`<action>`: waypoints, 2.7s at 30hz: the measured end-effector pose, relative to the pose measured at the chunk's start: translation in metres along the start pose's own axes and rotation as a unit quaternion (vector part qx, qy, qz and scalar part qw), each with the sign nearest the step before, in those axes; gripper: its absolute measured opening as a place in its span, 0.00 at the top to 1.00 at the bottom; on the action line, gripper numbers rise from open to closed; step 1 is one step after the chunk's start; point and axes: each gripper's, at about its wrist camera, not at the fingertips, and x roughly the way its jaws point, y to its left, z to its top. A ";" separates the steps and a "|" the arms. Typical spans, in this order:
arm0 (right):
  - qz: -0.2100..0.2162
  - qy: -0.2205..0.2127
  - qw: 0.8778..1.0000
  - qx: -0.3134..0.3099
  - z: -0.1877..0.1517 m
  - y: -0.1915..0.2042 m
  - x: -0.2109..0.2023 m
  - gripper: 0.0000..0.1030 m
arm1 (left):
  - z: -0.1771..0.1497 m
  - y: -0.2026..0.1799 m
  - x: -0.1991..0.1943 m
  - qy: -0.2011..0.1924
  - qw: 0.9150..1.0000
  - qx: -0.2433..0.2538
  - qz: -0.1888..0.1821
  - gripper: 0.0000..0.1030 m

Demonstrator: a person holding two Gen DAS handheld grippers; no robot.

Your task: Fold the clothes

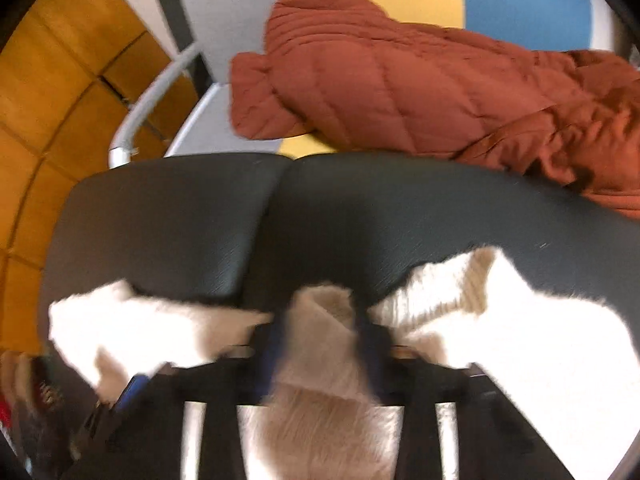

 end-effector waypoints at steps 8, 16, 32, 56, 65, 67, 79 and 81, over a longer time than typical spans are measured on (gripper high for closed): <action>0.076 -0.134 0.987 -0.041 -0.043 0.002 -0.052 0.95 | 0.000 0.000 0.001 -0.001 1.000 0.000 0.000 0.70; -0.039 -0.121 0.985 -0.114 -0.064 0.006 -0.026 0.91 | 0.000 0.001 0.000 -0.001 1.000 -0.002 -0.002 0.70; -0.031 -0.105 0.992 -0.064 -0.029 0.032 0.017 0.71 | -0.001 0.001 0.001 -0.004 1.000 -0.005 -0.004 0.70; -0.150 -0.164 0.975 -0.006 -0.029 -0.064 -0.006 0.83 | 0.001 0.003 0.004 -0.004 1.000 -0.014 -0.011 0.70; -0.115 -0.180 0.977 0.023 -0.033 -0.080 -0.027 0.76 | -0.001 0.003 0.005 -0.005 1.000 -0.013 -0.010 0.70; -0.090 -0.187 0.978 0.024 -0.050 -0.074 -0.042 0.72 | -0.001 0.003 0.005 -0.005 1.000 -0.012 -0.009 0.70; -0.108 -0.166 0.980 -0.031 -0.145 -0.030 -0.040 0.49 | 0.030 -0.028 0.013 0.020 0.999 0.040 0.004 0.70; -0.110 -0.171 0.979 -0.031 -0.145 -0.031 -0.040 0.49 | 0.038 -0.029 0.030 0.033 0.998 0.047 0.028 0.70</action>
